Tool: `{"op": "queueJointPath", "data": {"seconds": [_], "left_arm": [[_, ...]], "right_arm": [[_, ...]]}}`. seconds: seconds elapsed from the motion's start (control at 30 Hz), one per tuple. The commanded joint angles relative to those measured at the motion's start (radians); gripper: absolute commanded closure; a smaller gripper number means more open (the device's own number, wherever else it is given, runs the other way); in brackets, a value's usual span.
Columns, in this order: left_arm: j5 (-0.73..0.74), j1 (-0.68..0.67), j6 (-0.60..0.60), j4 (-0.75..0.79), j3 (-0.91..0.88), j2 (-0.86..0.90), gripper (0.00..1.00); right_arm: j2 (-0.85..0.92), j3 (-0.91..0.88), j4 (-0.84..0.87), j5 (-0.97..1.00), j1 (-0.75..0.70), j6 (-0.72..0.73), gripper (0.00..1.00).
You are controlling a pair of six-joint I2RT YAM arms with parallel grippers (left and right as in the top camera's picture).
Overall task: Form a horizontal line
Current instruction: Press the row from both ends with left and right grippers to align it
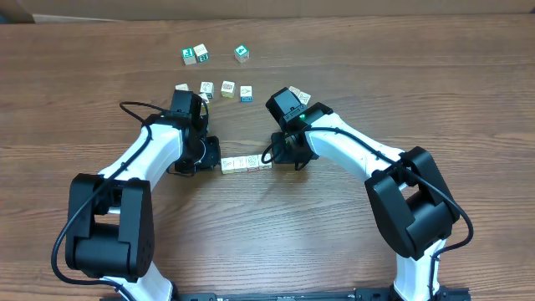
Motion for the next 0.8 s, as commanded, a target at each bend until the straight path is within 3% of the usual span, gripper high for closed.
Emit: {"op": "queueJointPath", "data": {"seconds": [0.0,0.77], "left_arm": [[0.009,-0.003,0.002,0.005,-0.006,-0.027,0.96],[0.005,-0.034,0.002,0.037,-0.027,-0.026,0.96]], "right_arm": [[0.007,-0.007,0.010,-0.026,0.002,-0.002,0.96],[0.007,-0.007,0.034,-0.100,0.003,0.003,0.96]]}}
